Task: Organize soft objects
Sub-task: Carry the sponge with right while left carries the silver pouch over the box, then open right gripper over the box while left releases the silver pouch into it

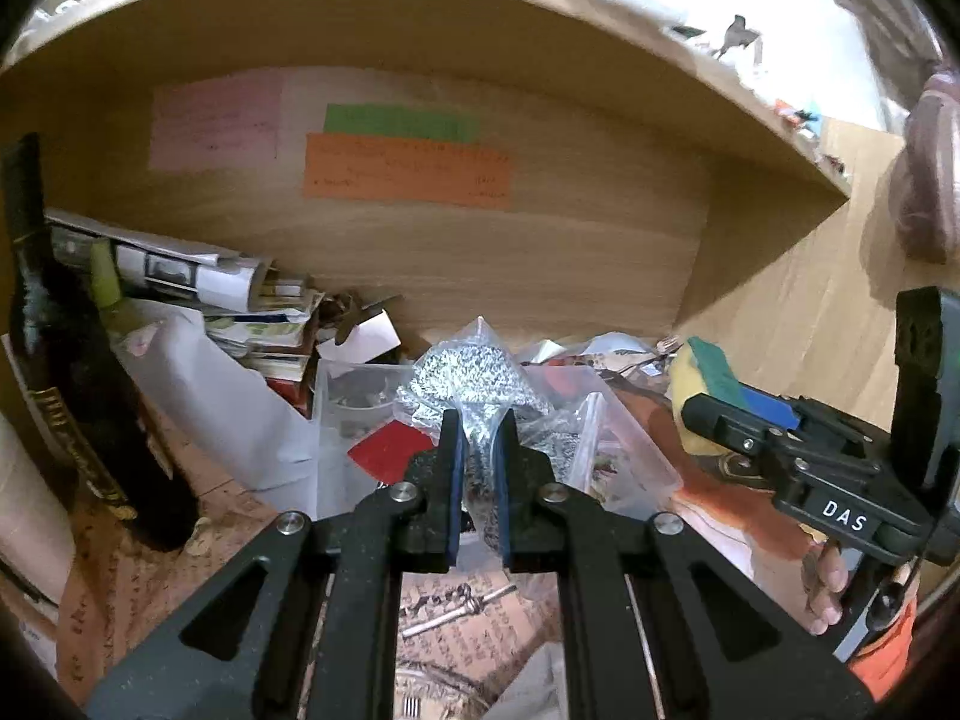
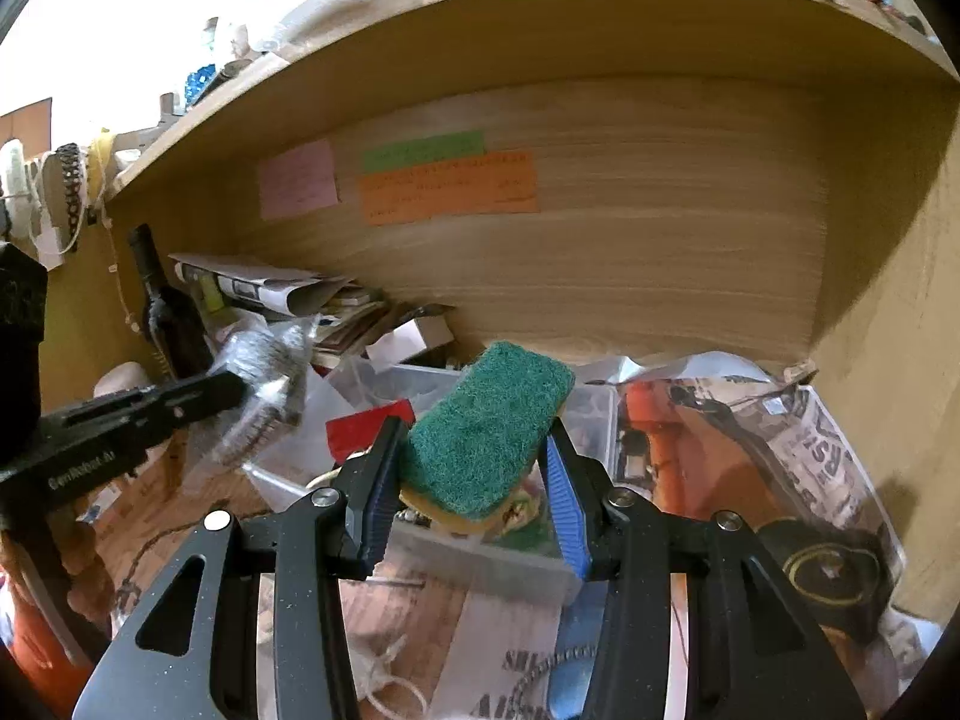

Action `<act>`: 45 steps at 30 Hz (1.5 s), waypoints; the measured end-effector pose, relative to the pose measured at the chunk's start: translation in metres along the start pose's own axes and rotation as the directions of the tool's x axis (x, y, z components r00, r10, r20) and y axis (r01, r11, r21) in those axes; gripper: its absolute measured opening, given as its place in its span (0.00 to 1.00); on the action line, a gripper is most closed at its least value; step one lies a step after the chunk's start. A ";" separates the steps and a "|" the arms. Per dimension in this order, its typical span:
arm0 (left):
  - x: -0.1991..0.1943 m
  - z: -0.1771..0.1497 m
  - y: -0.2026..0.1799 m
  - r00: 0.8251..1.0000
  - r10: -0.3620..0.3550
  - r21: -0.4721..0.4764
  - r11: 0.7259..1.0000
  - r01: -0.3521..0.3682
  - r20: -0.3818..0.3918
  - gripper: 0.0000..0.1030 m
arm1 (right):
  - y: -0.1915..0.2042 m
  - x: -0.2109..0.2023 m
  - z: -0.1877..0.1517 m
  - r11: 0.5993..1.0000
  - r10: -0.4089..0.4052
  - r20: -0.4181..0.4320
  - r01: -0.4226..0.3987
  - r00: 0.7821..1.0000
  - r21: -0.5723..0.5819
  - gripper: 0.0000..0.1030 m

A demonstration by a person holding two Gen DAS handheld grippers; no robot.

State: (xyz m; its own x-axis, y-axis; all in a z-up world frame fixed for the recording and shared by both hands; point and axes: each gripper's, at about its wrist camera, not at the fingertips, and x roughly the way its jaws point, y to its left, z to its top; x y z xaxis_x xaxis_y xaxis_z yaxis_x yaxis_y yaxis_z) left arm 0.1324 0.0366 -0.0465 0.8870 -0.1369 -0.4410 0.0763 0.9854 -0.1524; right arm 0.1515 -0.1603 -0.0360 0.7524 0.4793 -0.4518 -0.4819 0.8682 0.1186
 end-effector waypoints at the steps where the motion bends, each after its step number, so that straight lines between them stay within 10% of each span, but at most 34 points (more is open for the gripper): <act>1: 0.006 0.000 0.000 1.000 0.002 -0.001 1.000 -0.002 -0.006 0.08 | 0.000 0.004 0.001 1.000 0.003 -0.006 -0.003 1.000 -0.002 0.40; 29: 0.124 -0.018 -0.009 0.964 0.038 0.076 0.997 -0.018 -0.264 0.11 | -0.033 0.125 -0.003 0.996 -0.062 -0.269 0.041 0.961 -0.082 0.44; 45: 0.061 0.000 -0.010 0.991 0.040 0.054 0.998 -0.033 -0.129 0.59 | -0.025 0.067 0.013 0.992 -0.072 -0.152 0.055 0.986 -0.112 0.71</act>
State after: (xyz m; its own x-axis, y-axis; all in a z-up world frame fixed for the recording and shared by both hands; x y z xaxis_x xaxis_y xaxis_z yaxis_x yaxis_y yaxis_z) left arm 0.1860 0.0183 -0.0724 0.8230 -0.1096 -0.5574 0.0715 0.9934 -0.0898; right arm 0.2197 -0.1482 -0.0576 0.7078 0.3909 -0.5884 -0.4874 0.8731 -0.0063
